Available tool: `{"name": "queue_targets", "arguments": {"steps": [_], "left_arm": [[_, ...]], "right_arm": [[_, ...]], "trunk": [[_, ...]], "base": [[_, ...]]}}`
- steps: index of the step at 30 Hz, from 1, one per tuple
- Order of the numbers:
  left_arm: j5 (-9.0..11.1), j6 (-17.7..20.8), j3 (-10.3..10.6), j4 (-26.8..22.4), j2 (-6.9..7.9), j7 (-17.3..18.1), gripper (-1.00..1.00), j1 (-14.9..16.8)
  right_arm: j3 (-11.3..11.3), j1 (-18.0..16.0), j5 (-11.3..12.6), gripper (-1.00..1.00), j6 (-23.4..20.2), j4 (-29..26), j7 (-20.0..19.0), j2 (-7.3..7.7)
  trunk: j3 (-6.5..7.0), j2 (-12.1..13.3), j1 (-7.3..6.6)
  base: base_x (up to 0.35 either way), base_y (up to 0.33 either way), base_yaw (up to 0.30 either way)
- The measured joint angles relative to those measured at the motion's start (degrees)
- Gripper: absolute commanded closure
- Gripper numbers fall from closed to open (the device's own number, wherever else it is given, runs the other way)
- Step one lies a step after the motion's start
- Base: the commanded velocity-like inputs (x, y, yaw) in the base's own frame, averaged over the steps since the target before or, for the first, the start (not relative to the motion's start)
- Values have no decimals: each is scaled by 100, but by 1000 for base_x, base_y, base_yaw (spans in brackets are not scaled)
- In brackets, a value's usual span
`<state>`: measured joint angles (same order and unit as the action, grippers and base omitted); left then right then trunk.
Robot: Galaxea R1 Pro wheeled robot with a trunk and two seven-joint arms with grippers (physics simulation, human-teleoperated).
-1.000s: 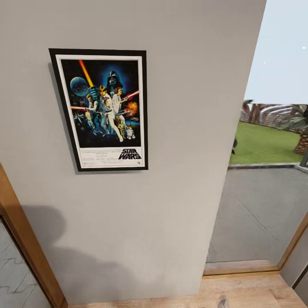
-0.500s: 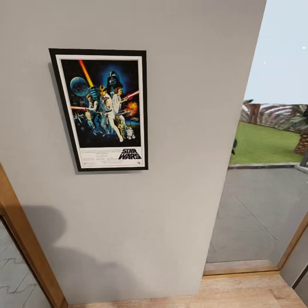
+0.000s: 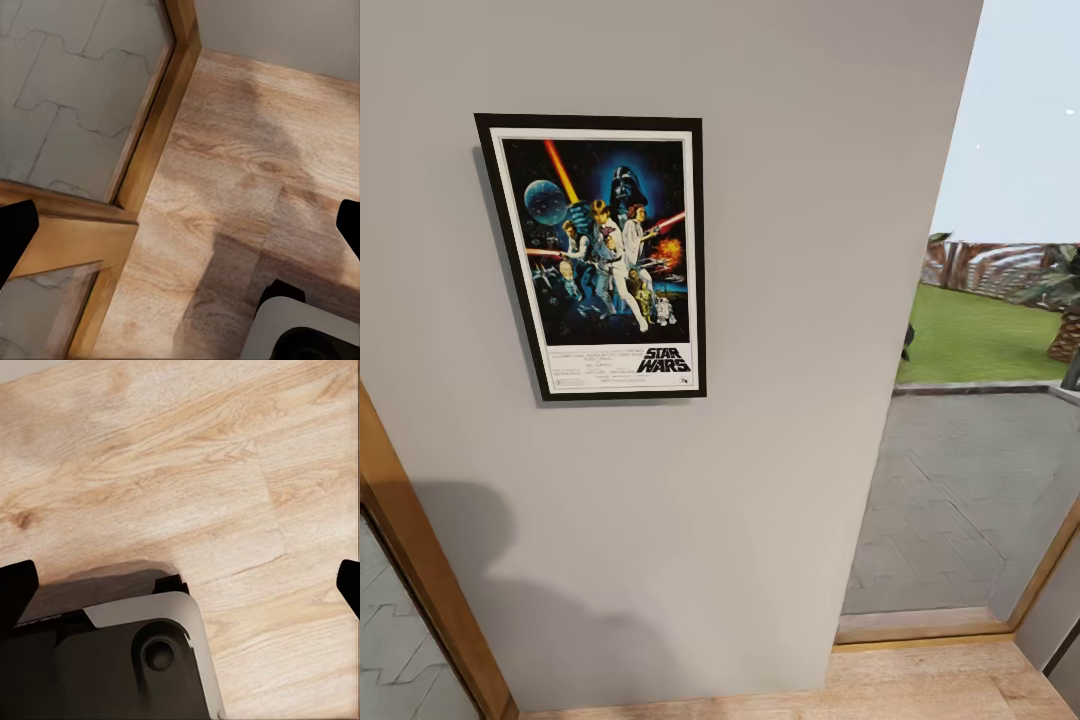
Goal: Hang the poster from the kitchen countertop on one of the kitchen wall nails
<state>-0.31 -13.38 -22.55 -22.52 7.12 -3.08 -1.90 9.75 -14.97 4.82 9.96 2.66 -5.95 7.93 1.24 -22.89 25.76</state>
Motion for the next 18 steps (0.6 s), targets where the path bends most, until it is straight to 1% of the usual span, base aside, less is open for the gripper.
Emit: {"name": "queue_targets", "arguments": {"steps": [6,18], "left_arm": [[0,-4,0,13,-6,-57,-100,0],[-2,-12,-6,22,-15,-59,-100,0]], "right_arm": [[2,1,13,-100,7,1,55,-4],[8,2,10,-100,15,0,66,-5]], "trunk": [[0,0,0],[0,0,0]], "base": [[0,0,0],[0,0,0]]}}
